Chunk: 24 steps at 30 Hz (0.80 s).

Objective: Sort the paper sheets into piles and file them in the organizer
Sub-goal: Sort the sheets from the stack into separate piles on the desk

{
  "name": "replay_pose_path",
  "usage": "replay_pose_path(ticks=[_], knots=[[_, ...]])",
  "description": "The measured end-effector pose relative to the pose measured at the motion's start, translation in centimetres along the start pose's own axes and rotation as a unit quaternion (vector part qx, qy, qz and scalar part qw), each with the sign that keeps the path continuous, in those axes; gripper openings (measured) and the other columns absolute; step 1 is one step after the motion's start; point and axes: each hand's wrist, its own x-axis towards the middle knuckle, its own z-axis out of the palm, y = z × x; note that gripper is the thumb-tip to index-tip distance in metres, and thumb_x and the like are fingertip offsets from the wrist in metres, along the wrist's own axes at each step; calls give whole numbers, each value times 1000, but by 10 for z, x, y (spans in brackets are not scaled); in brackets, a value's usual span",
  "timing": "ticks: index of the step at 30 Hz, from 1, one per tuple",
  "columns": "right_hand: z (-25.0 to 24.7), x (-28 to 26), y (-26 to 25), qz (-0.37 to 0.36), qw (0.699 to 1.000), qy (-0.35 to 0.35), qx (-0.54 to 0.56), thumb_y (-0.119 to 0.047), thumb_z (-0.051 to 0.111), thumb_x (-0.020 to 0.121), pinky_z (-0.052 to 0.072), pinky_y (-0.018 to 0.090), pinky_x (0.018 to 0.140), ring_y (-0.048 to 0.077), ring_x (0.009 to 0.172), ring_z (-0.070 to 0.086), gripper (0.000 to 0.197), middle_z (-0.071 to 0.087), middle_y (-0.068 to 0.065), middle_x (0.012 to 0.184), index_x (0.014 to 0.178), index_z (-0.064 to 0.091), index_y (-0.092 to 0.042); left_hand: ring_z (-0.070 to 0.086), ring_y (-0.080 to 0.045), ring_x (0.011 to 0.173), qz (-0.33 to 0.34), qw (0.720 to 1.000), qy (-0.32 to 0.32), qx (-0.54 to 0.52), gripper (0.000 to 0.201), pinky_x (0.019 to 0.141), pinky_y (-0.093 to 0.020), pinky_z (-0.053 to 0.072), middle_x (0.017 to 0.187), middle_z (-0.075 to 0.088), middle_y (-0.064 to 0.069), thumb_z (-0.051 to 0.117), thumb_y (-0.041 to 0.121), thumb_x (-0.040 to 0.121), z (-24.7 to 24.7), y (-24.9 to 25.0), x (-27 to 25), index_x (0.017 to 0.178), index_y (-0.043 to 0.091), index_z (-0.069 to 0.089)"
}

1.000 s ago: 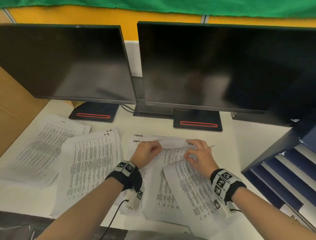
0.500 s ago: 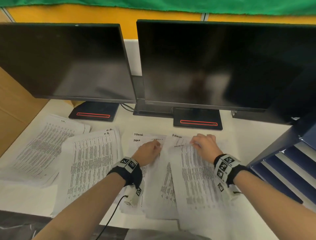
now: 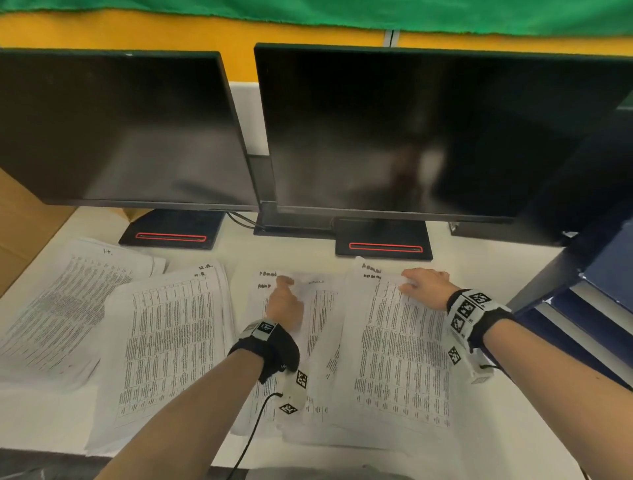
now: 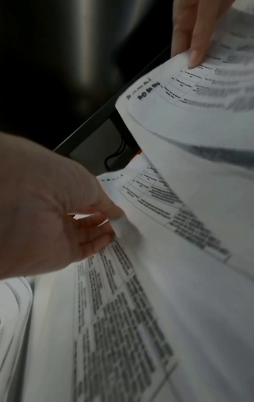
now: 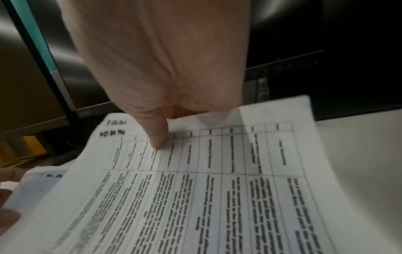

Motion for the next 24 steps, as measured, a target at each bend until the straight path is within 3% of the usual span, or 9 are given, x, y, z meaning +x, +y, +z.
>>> replay_pose_path(ticks=[2,4,6,10,13,17,20,22,24], knots=[[0,2,3,-3,1000,-10,1,-24,37,97,25,42,105,29,122,45,31,54,7,128,124,50,-16,56,-24,83,44,999,-2,4,37,69,-28,45,91,57,-11,49,-4,84,-10,-2,-4,118,9,47],[-2,4,7,-15,1000,-14,11,-19,38,95,32,43,101,29,115,50,24,58,6,118,110,56,-18,55,-23,81,79,997,-3,14,27,68,-25,43,92,58,-10,48,-6,86,-24,-8,-4,110,6,53],[-4,8,9,-18,999,-27,-2,-16,37,95,34,44,101,28,112,52,21,59,4,113,101,57,-20,55,-21,82,92,996,2,15,31,71,-25,44,97,62,-8,46,-5,87,-39,-19,1,113,8,55],[-5,14,6,0,988,-77,-132,-17,34,96,4,55,112,26,128,39,33,53,4,130,122,54,-16,59,-32,106,79,994,8,69,47,93,-38,48,121,62,-14,45,0,88,-60,-41,19,134,10,48],[-1,19,2,-11,977,-82,-197,-21,34,97,-10,62,109,26,134,30,34,52,1,129,124,54,-18,58,-34,107,75,993,4,90,47,94,-40,48,119,63,-17,44,1,88,-66,-46,25,134,11,48],[8,25,1,1,977,-55,-205,-21,33,96,-11,64,108,28,132,30,30,52,2,122,112,59,-19,59,-36,103,72,991,4,110,40,87,-38,47,114,63,-18,43,1,89,-70,-48,25,129,8,50],[11,28,6,27,978,-43,-201,-23,32,96,-10,66,107,29,130,31,28,52,3,122,104,59,-21,58,-36,106,56,992,4,117,44,91,-39,47,117,62,-17,42,3,90,-71,-51,24,133,10,47],[12,29,10,37,980,-39,-194,-24,33,96,-9,67,107,29,129,31,27,50,4,124,104,58,-22,59,-35,103,53,991,1,120,42,89,-39,48,114,63,-17,42,3,90,-71,-52,24,131,10,48],[15,28,12,43,979,-16,-198,-21,36,93,-8,69,106,30,130,30,27,44,7,129,114,53,-22,59,-36,101,58,991,-3,117,39,86,-39,48,110,63,-18,43,2,89,-71,-51,22,127,7,50]])
